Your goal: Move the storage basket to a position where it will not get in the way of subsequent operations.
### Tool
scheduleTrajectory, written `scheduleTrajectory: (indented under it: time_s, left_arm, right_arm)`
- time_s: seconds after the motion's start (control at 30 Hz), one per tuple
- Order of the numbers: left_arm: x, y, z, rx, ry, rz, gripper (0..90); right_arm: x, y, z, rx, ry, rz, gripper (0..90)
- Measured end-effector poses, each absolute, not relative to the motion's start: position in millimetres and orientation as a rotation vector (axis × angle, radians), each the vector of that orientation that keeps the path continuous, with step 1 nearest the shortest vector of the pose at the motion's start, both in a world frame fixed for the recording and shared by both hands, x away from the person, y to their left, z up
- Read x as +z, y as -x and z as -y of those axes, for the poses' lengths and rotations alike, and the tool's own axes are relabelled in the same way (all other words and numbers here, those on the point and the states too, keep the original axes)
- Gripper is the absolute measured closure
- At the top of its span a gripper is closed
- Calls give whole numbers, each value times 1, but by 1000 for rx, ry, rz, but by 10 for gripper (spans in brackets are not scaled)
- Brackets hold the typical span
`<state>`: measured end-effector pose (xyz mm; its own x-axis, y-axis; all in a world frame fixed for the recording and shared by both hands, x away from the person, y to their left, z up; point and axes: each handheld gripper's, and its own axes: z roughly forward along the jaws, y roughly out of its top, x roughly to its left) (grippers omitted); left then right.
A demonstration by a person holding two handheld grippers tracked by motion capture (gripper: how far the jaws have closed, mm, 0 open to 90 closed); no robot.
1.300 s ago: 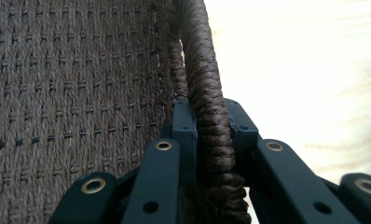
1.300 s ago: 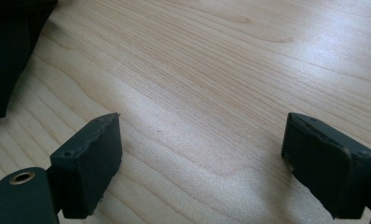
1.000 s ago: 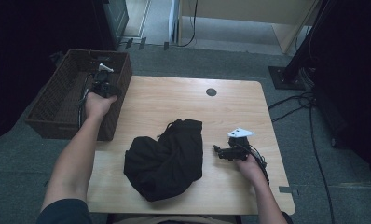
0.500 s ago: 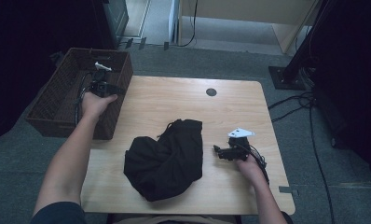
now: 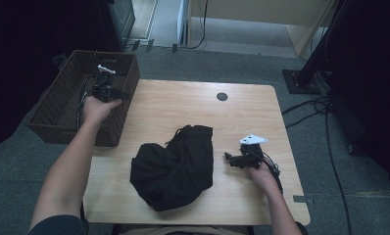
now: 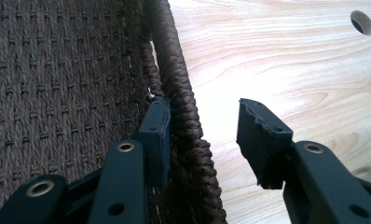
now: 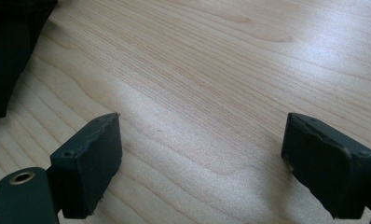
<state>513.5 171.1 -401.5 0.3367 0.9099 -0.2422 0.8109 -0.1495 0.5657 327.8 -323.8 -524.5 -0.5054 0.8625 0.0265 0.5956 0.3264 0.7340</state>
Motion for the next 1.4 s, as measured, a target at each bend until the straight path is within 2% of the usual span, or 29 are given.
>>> scheduleTrajectory:
  time_s: [0.2,0.5,0.8,0.97,1.4]
  left_arm:
    - [-403,-515,-166,204,-1978,-1487,574]
    - [-393,-506,-169,236,-2001,-1427,501]
    - [-371,-474,-163,242,-1983,-1304,498]
    - [-373,-453,-151,252,-2012,-1246,501]
    - [-383,-409,-112,174,-2048,-1101,499]
  right_arm:
    - [-524,-328,324,995,-1294,-2228,121]
    - [-524,-328,324,995,-1294,-2228,121]
    - [-524,-326,322,987,-1329,-2205,119]
    - [-522,-324,322,979,-1350,-2214,116]
    - [-517,-317,318,980,-1328,-2268,137]
